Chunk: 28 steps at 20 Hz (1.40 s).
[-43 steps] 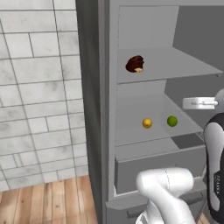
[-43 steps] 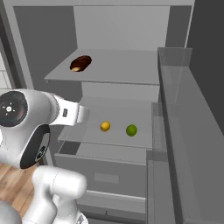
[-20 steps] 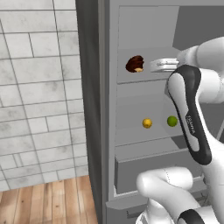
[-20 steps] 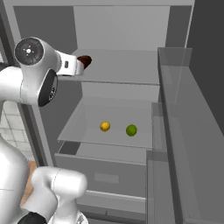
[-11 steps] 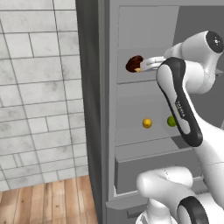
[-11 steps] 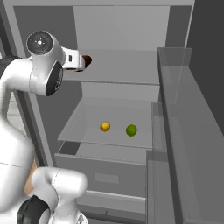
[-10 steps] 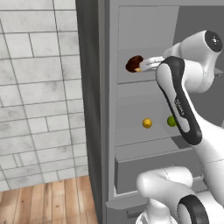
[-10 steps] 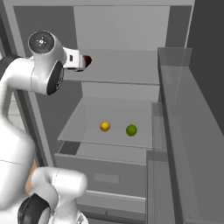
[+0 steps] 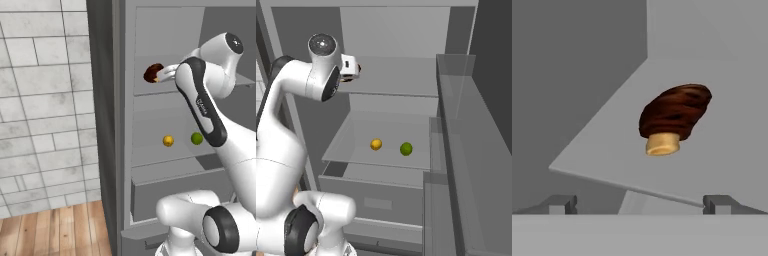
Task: Gather the lemon and lime from the fridge and place them on a tray on the dining counter. Then gather the steak and chicken drumstick from the fridge and place them on the other tray.
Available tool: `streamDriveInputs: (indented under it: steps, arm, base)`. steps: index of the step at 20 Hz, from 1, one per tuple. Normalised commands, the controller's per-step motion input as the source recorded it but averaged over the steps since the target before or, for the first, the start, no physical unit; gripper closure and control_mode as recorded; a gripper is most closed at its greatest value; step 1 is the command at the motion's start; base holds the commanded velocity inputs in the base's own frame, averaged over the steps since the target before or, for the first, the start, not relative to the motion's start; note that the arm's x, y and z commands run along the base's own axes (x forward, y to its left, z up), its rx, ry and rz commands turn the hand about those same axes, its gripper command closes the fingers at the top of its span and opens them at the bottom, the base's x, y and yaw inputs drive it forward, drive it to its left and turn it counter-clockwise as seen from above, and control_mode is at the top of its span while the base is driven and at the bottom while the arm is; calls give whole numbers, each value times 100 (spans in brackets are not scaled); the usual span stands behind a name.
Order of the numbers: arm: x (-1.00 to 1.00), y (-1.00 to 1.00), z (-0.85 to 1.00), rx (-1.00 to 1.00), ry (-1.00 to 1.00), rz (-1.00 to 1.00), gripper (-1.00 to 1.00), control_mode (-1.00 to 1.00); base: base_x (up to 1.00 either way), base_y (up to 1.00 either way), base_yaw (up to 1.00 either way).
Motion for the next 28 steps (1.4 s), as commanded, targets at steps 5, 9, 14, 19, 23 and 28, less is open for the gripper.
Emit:
streamDriveInputs:
  steps: [5,9,14,19,23,28]
  arm:
    - [25,0,-7,-2,3,0,-100,-100]
    - [25,4,0,-5,12,0,-100,-100]
    - [24,4,0,-5,12,0,-100,-100]
    - [23,0,0,-4,8,0,-100,-100]
    - [17,0,-8,-4,5,0,-100,-100]
    - [16,1,-15,-3,2,0,-100,-100]
  base:
    - [0,0,0]
    - [0,0,0]
    - [0,0,0]
    - [0,0,0]
    - [0,0,0]
    - [0,0,0]
